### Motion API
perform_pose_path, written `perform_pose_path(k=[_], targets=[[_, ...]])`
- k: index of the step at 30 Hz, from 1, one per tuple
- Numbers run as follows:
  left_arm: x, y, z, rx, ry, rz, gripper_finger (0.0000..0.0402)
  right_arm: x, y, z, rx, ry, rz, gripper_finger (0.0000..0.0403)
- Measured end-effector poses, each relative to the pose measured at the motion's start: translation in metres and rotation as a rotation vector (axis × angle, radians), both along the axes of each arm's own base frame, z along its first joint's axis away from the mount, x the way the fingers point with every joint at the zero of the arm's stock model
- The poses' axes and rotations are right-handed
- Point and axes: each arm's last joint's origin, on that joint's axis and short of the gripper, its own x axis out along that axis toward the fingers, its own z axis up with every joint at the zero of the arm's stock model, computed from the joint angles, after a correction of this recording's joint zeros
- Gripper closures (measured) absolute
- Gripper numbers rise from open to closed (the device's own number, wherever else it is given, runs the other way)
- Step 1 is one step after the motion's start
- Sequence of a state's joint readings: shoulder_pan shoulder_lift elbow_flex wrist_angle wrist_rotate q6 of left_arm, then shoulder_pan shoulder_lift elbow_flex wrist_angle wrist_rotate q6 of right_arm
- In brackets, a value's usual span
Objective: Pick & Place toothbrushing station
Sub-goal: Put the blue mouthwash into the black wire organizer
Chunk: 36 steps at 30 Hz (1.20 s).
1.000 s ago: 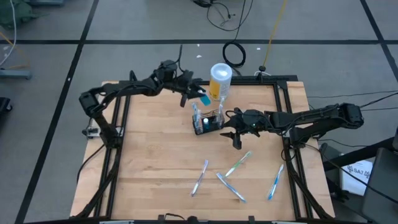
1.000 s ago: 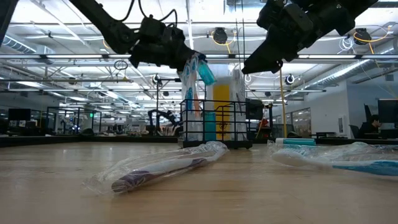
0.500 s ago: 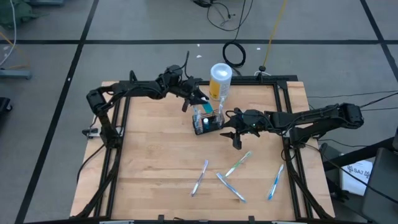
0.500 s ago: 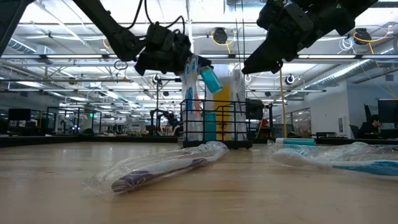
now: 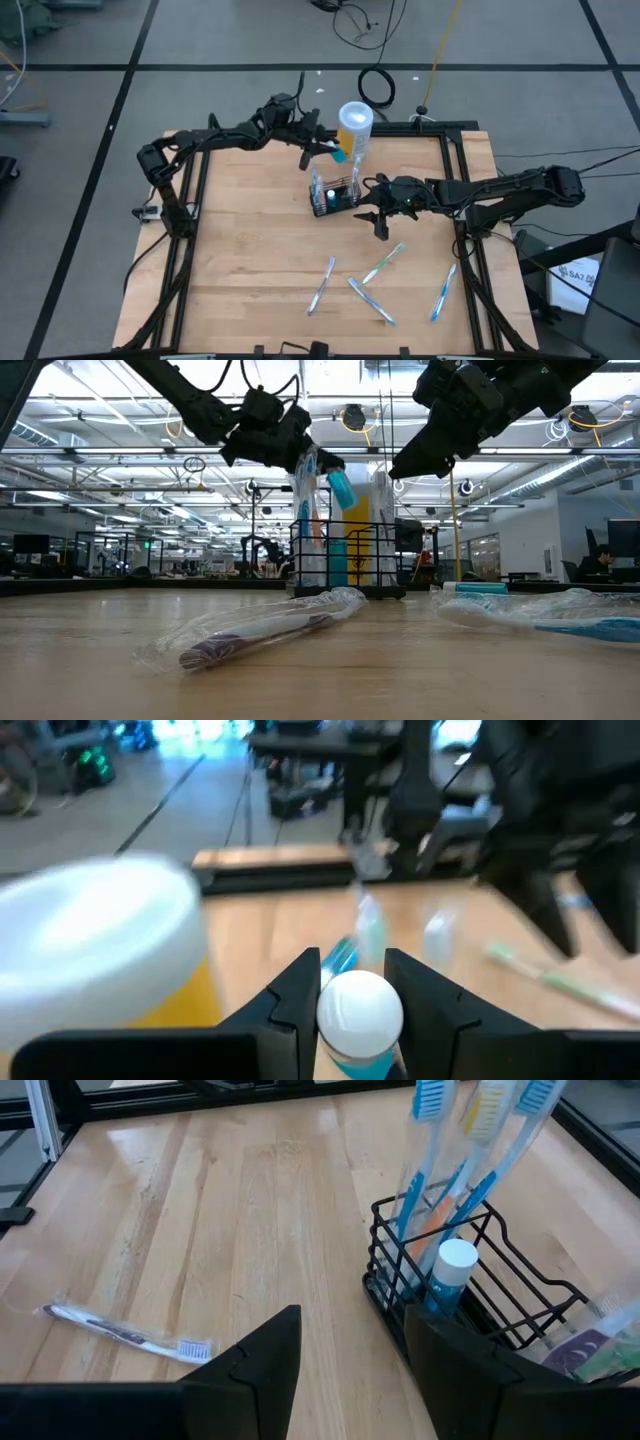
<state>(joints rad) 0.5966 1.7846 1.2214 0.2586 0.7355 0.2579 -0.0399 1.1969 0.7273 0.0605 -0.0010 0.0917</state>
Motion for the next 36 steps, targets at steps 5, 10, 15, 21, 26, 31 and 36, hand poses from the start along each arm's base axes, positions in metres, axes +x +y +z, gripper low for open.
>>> perform_pose_path(k=[5,10,15,21,26,31,36], targets=[[0.005,0.003,-0.018,0.004,0.048,0.015,0.0300,0.000,0.000,0.000,0.000,-0.002,0.000,0.0232],[0.013,0.002,-0.038,-0.052,0.075,-0.022,0.0300,0.000,0.000,0.000,0.000,-0.003,0.000,0.0232],[0.010,0.003,-0.032,-0.120,0.035,-0.118,0.0300,0.000,0.000,0.000,0.000,-0.003,0.000,0.0232],[0.008,0.002,-0.032,-0.176,0.047,-0.177,0.0300,0.000,0.000,0.000,-0.002,-0.003,0.001,0.0232],[0.011,-0.008,-0.038,-0.175,0.095,-0.207,0.0300,0.000,0.000,0.000,-0.002,-0.003,0.001,0.0232],[0.015,-0.018,-0.040,-0.147,0.107,-0.245,0.0300,0.000,0.000,0.000,-0.002,-0.003,0.002,0.0231],[0.018,-0.025,-0.043,-0.128,0.142,-0.208,0.0300,0.000,0.000,0.000,-0.002,-0.002,0.001,0.0232]])
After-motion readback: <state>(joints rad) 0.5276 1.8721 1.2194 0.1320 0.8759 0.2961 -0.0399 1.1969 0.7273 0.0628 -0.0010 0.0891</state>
